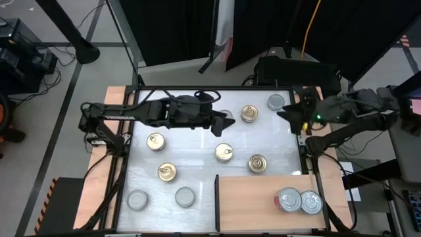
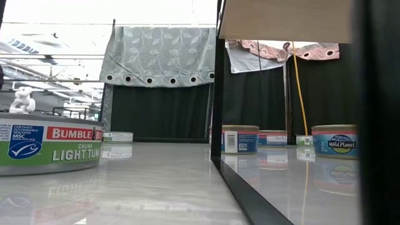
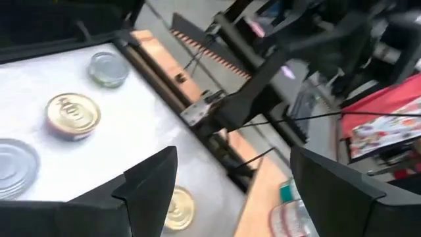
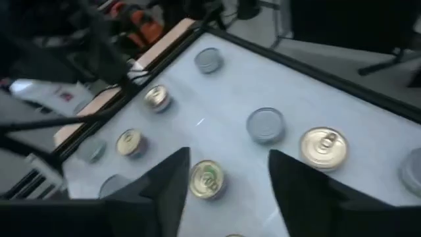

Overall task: Stack canned seafood by type on shelf
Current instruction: Put the blue-pink tuna can on the shelf

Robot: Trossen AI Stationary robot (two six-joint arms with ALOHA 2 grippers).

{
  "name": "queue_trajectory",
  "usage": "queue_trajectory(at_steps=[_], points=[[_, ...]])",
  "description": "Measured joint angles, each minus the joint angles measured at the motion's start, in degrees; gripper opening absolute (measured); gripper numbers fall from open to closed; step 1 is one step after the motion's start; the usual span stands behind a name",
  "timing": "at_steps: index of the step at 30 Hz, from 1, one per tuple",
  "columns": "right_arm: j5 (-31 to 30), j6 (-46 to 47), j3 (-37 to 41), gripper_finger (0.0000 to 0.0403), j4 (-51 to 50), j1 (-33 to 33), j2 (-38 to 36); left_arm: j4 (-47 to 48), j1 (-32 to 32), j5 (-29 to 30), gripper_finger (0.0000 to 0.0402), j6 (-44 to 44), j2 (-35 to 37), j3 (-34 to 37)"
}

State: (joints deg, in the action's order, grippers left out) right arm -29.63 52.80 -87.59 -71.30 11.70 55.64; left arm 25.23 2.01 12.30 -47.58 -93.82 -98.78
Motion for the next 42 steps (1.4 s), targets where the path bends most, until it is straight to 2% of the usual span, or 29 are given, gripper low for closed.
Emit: queue_trajectory(at_steps=[9,11,14,18,22,25,28,31,33,37,42], points=[[-0.02,1.38,-0.04,0.0024,6.83,-16.66,4.40,5.93,-5.99,-3.12,0.0295,2.02,-0.02,0.00],[1.21,1.78,-0.04,0.0007,7.76,-19.55,6.65,7.06,-7.96,-3.16,0.0295,2.01,-0.02,0.00],[8.59,-0.70,-0.04,0.0011,7.29,-23.32,10.75,8.51,-10.48,-4.40,0.0295,2.19,-0.02,0.00],[22.84,-9.72,-0.04,0.0003,1.09,-25.67,17.37,8.48,-12.61,-8.32,0.0295,6.84,-0.02,0.00],[34.91,-21.93,0.25,0.0002,-12.38,-24.48,23.28,11.72,-14.02,-12.92,0.0295,9.25,0.34,0.00],[38.81,-26.40,4.45,0.0001,-19.02,-21.00,23.71,17.55,-14.64,-14.19,0.0295,10.43,1.34,0.02],[42.83,-24.02,13.06,0.0001,-13.03,-19.16,18.96,25.03,-14.79,-13.03,0.0295,12.84,2.55,0.02],[43.40,-19.42,22.71,0.0000,-4.78,-19.14,14.62,30.78,-14.77,-10.73,0.0295,13.98,3.73,0.02],[43.47,-19.55,28.23,0.0000,0.15,-19.11,12.95,32.61,-14.74,-9.85,0.0295,14.13,4.27,0.02],[45.28,-25.32,34.99,0.0000,8.28,-19.10,11.58,33.16,-14.74,-9.38,0.0295,16.40,4.70,0.07],[49.65,-37.42,38.66,0.0000,11.70,-19.03,11.73,33.01,-14.74,-9.45,0.0295,16.51,4.63,0.07]])
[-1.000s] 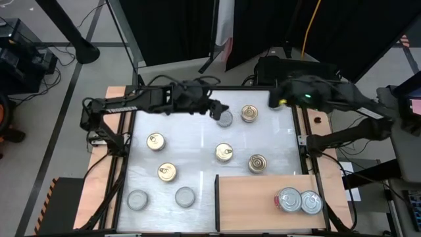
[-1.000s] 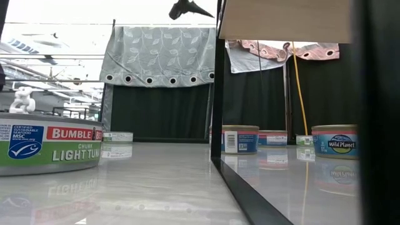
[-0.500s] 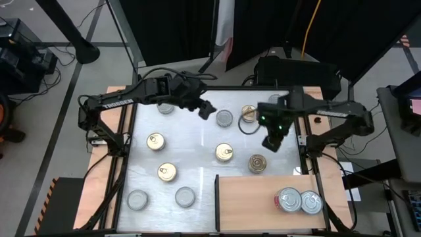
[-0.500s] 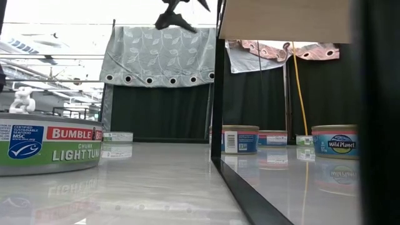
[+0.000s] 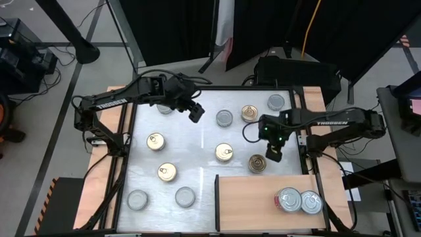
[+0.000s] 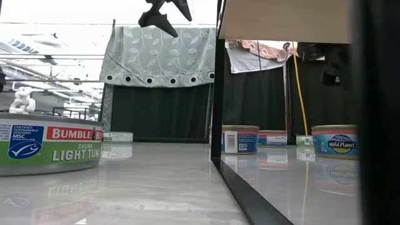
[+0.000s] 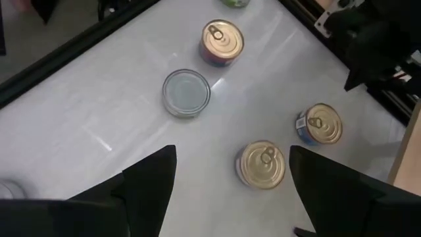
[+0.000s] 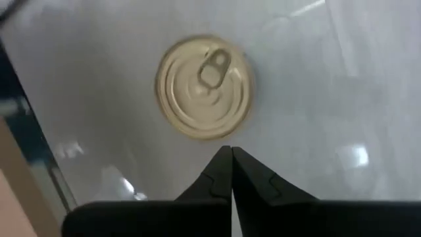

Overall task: Stack canned seafood by type on shelf
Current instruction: Put the blue-pink tuna can on the shelf

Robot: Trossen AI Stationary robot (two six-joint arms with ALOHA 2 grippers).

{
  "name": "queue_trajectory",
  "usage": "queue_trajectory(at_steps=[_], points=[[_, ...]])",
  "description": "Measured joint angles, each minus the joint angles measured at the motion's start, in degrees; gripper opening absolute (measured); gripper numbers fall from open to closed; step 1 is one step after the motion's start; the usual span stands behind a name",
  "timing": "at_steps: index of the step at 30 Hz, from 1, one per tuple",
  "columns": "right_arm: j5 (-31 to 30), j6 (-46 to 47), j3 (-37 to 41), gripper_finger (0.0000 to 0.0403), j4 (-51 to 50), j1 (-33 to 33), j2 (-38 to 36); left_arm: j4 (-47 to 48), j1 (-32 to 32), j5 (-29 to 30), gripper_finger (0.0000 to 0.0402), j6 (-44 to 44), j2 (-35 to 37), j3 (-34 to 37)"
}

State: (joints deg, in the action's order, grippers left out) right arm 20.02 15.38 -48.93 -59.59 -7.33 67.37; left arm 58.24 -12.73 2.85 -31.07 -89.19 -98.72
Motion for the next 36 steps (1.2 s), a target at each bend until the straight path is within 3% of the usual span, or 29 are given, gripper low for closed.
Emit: queue_trajectory(at_steps=[8,17,28,36], points=[[0.95,-19.08,4.60,0.0000,7.10,0.02,0.00,-1.32,0.13,0.28,0.0295,-2.69,0.00,0.00],[1.17,-19.92,5.06,0.0000,7.98,0.70,1.41,-1.78,2.32,2.15,0.0295,-5.65,0.00,0.00],[1.13,-19.90,5.07,0.0000,7.96,2.69,9.52,-1.82,3.68,3.63,0.0295,-6.12,0.00,0.00],[1.06,-19.52,5.07,0.0000,7.96,3.33,9.76,-1.79,5.09,3.65,0.0295,-6.16,0.00,0.00]])
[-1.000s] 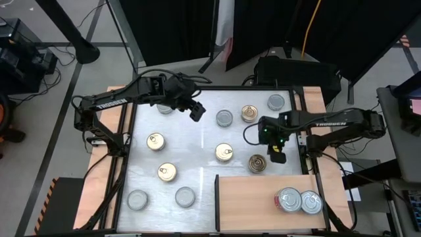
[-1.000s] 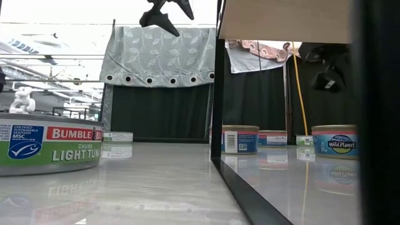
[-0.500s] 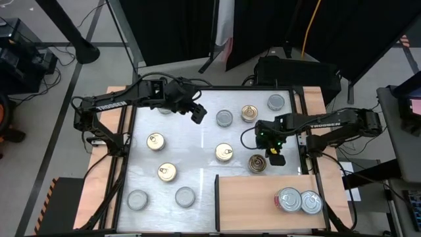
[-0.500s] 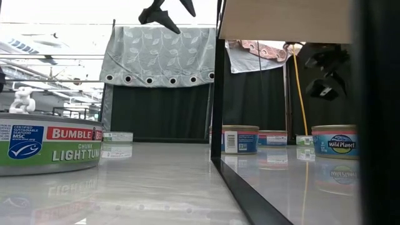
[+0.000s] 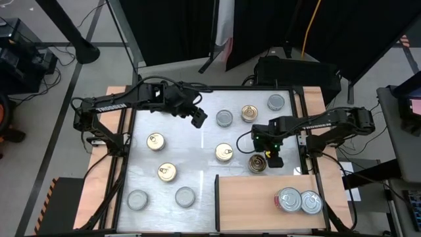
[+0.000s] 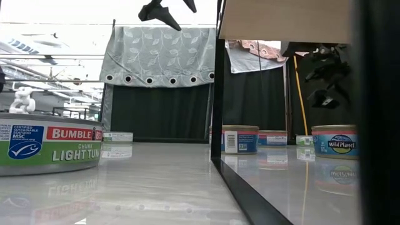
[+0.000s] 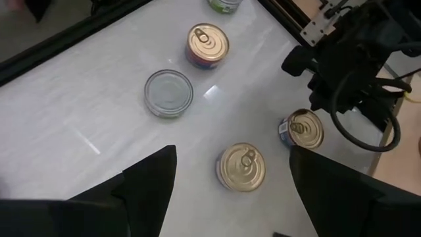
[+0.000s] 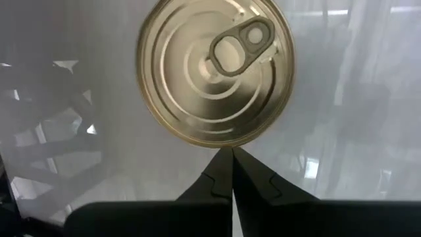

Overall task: Stack canned seafood by type on shelf
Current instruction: Put the blue-pink tuna can on the shelf

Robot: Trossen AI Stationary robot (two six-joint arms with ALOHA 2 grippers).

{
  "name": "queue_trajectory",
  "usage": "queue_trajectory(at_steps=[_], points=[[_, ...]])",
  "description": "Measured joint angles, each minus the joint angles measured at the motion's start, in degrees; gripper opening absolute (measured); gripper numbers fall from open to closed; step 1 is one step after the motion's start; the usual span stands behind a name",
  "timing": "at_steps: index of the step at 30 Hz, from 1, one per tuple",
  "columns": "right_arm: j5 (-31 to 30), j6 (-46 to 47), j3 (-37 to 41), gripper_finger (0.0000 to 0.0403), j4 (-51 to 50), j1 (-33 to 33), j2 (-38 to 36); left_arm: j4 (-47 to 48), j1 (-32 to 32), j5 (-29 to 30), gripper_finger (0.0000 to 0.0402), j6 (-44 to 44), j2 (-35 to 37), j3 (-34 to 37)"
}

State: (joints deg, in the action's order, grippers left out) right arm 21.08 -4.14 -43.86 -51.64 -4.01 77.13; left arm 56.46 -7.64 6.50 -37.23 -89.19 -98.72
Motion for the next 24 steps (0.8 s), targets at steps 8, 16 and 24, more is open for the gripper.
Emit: queue_trajectory(at_steps=[8,16,24], points=[[-1.82,0.57,0.00,0.0000,0.02,3.31,0.37,-0.01,1.03,0.05,0.0295,-0.04,-0.02,0.00],[-2.82,1.26,-0.10,0.0000,0.03,4.13,2.08,-0.01,1.02,1.25,0.0295,-0.17,-0.04,0.00],[-3.52,0.28,-1.36,0.0000,-2.14,4.13,-0.63,0.03,1.16,1.28,0.0295,-2.21,-0.04,0.00]])
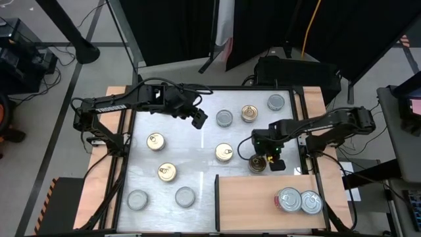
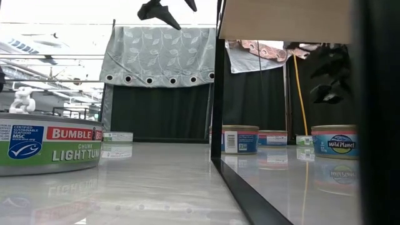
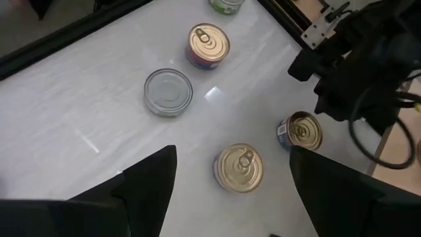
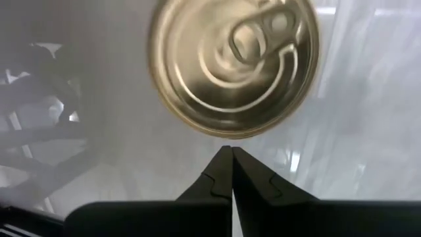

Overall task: Stack canned seafood by type on shelf
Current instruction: Put the blue-pink tuna can on the shelf

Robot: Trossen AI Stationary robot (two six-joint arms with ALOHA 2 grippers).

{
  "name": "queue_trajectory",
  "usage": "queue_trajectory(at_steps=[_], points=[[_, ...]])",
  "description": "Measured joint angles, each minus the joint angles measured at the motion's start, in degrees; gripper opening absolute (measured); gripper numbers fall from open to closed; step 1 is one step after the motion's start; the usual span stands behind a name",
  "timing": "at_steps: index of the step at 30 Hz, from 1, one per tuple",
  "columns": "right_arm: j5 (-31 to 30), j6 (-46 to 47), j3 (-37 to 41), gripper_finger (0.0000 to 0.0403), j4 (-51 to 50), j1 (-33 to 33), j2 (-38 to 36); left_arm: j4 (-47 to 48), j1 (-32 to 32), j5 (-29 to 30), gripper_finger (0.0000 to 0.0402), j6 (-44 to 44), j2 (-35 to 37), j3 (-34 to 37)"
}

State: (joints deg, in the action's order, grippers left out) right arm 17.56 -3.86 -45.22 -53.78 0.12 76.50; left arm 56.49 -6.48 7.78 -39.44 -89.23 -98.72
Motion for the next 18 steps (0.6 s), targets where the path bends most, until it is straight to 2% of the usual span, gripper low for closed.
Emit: queue_trajectory(at_steps=[6,18], points=[[0.20,-2.41,-0.15,0.0000,2.03,0.04,-2.58,-0.02,0.13,0.01,0.0295,-0.70,0.00,0.00],[-1.30,-6.27,-0.09,0.0000,2.87,-0.02,3.03,0.01,0.43,0.01,0.0295,-1.68,0.00,0.00]])
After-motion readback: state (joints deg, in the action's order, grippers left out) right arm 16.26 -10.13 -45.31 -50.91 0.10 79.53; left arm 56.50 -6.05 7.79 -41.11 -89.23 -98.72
